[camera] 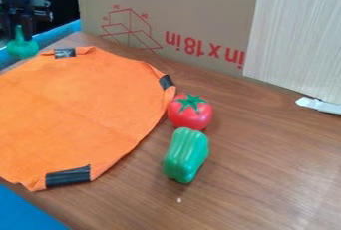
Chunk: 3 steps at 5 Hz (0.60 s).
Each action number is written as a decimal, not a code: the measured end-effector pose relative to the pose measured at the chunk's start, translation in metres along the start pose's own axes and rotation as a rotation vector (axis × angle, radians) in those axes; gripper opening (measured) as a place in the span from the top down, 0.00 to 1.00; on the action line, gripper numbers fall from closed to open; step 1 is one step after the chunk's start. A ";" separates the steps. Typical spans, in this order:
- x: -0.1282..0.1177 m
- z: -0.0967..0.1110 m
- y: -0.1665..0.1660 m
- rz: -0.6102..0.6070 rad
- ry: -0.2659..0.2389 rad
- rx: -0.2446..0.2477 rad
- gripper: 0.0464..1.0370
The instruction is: Put the green figure to top left of the cloth
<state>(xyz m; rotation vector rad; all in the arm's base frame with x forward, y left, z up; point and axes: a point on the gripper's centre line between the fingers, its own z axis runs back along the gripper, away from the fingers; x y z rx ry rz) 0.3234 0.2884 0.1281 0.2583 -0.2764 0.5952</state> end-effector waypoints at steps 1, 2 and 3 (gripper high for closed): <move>0.001 -0.012 -0.002 -0.003 0.018 0.007 0.72; 0.007 -0.021 -0.018 -0.031 0.023 0.012 0.72; 0.009 -0.024 -0.033 -0.059 0.020 0.016 0.72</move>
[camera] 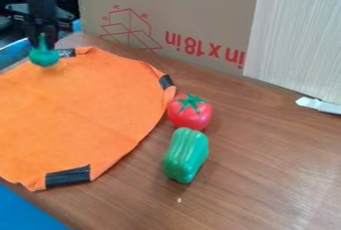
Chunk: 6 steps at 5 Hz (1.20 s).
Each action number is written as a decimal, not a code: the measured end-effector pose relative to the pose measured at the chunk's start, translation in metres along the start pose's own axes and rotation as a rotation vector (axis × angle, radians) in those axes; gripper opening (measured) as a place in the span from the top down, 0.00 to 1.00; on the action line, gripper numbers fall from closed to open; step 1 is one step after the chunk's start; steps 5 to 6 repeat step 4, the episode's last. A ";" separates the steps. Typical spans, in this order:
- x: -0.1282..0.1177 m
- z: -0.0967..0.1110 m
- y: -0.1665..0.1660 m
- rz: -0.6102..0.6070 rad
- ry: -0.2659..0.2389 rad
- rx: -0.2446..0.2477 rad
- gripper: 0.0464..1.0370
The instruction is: Put the green figure to top left of the cloth
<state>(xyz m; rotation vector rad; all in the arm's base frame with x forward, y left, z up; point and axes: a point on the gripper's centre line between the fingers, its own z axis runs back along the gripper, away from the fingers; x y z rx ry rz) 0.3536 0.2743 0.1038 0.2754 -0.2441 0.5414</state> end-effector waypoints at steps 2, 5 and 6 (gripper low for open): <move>0.007 -0.009 -0.011 -0.059 -0.029 0.045 0.35; 0.006 -0.011 -0.001 -0.003 -0.031 0.013 0.04; 0.006 -0.011 -0.001 -0.003 -0.031 0.013 0.04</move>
